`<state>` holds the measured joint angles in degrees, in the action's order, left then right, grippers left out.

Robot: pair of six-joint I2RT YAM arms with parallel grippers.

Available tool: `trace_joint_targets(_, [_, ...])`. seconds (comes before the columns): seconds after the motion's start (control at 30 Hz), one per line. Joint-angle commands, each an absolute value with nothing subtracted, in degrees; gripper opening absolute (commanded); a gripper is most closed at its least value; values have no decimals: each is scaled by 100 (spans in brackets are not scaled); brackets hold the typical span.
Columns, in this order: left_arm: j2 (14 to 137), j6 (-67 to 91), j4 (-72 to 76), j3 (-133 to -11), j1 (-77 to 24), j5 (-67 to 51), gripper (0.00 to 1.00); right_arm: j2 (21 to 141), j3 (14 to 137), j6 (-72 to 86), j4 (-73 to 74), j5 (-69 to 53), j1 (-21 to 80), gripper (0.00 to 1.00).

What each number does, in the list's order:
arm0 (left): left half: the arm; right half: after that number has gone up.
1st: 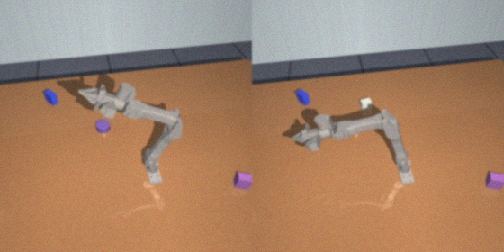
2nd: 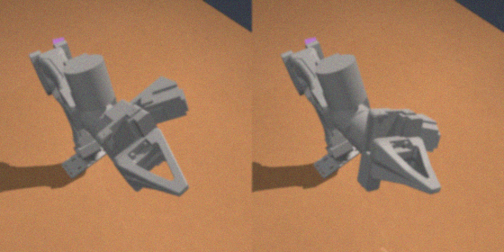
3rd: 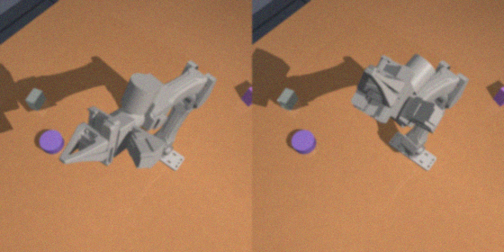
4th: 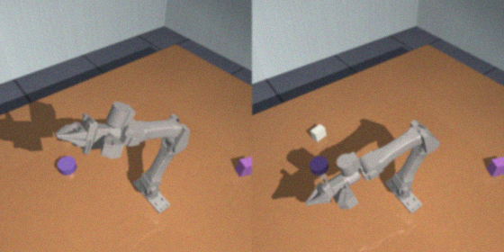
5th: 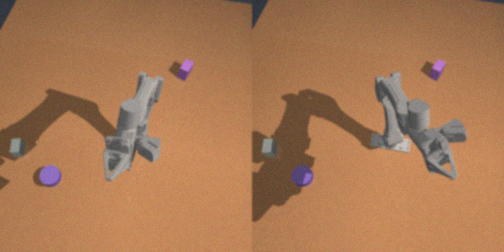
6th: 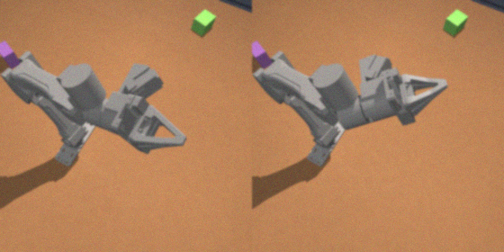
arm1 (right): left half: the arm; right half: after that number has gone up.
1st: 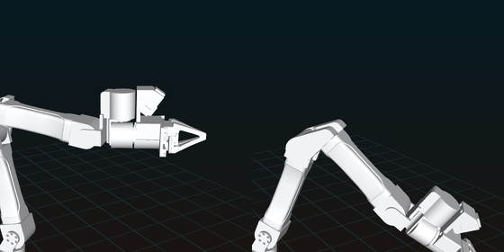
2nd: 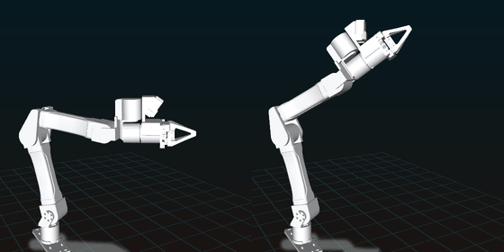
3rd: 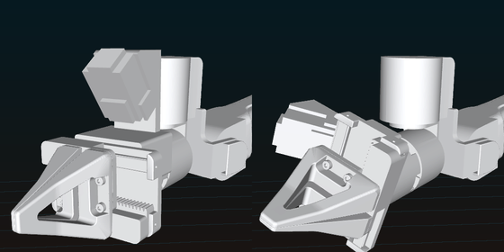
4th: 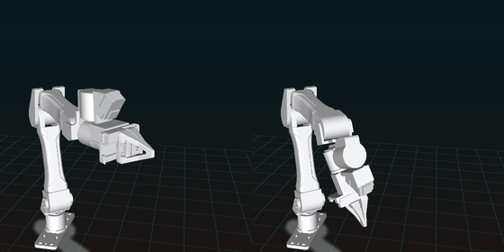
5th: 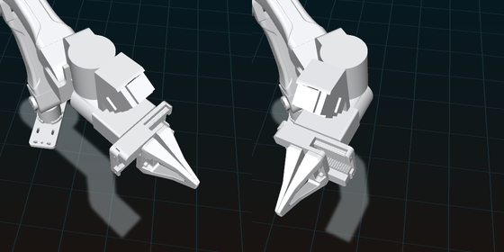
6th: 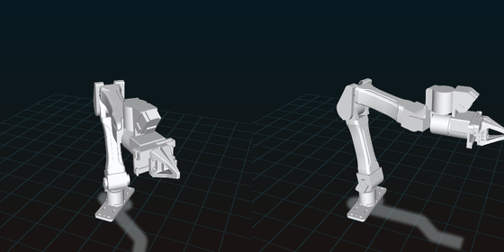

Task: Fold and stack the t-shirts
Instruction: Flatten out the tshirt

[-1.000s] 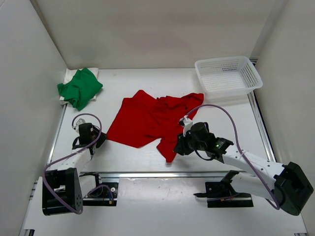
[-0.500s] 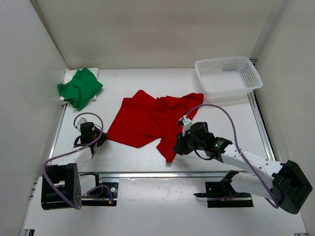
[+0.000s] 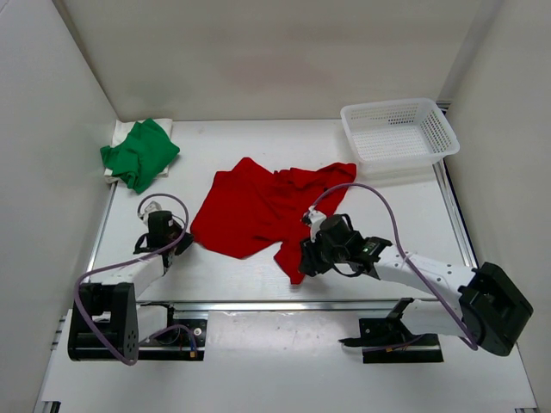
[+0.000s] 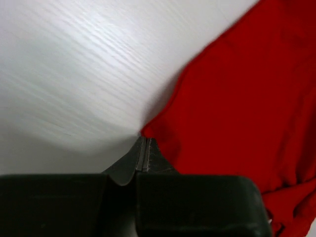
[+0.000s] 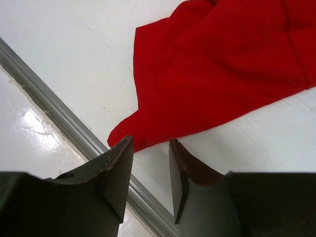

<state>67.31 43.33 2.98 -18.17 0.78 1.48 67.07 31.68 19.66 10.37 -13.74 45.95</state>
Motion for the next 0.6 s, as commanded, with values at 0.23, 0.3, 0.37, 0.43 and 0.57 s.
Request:
trace_joint_targets(0.23, [6048, 4043, 158, -2162, -755, 282, 0, 7531, 4401, 1424, 1931, -967, 4939, 42])
trace_joint_targets(0.3, [6065, 3999, 167, -2127, -825, 237, 0, 7750, 4779, 1196, 2291, -897, 5027, 44])
trace_joint_targets(0.37, [6117, 4017, 228, -2110, -870, 194, 0, 7962, 5087, 890, 2819, -774, 5089, 47])
trace_joint_targets(0.43, [6143, 4025, 333, -2040, -870, 45, 0, 8137, 5343, 704, 3232, -756, 5150, 47])
trace_joint_targets(0.57, [6275, 4096, 440, -1925, -835, -132, 0, 8551, 5905, 212, 3849, -1273, 5098, 48])
